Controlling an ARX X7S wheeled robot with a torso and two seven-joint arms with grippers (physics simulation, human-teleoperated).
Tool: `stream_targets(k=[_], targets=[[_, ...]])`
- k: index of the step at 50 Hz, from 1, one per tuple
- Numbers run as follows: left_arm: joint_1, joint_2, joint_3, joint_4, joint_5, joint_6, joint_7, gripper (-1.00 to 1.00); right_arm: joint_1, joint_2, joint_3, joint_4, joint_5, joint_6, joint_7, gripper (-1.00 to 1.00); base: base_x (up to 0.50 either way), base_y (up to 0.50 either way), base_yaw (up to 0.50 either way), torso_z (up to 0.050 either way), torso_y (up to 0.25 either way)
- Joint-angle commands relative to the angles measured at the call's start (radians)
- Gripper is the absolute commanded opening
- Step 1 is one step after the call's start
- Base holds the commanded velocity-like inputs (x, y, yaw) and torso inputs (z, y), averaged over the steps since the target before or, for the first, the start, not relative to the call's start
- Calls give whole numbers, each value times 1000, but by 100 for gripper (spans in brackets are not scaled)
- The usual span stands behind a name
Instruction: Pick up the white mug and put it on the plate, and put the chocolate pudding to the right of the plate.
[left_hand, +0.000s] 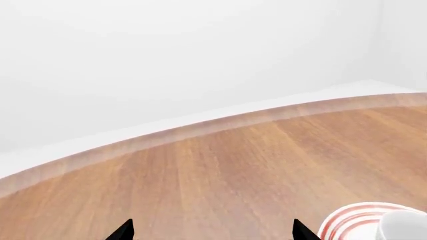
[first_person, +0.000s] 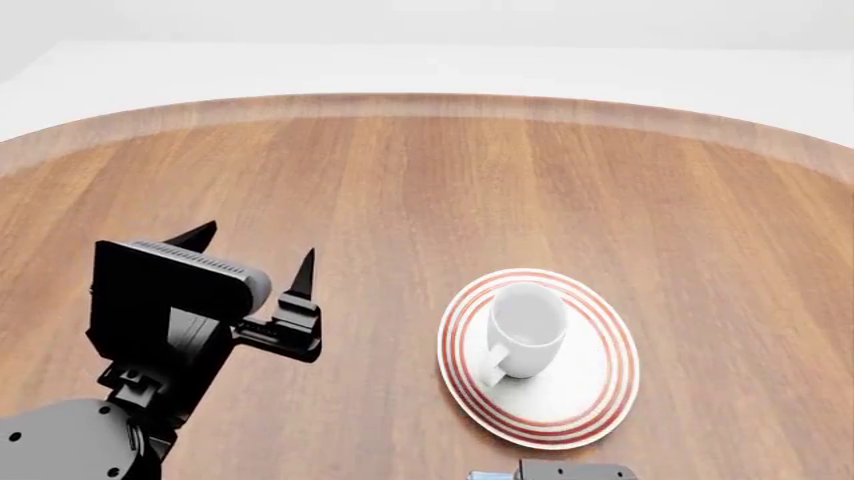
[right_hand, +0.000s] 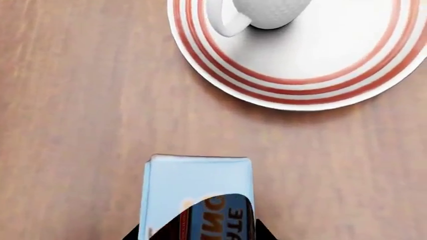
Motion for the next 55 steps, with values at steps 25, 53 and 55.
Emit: stream_targets(k=[25,53,55], targets=[[6,8,-38,19,-1,12,24,100,286,90,94,-244,281,71,200,-100,0,0,0,0,0],[-70,-22,-80,84,-65,-39,7,100,941,639,96,-385,970,-145,232,-100,0,0,0,0,0],[-72,-22,-81,85,-64,-40,6,100,1008,694,94,-385,992,-141,231,-100,0,0,0,0,0]])
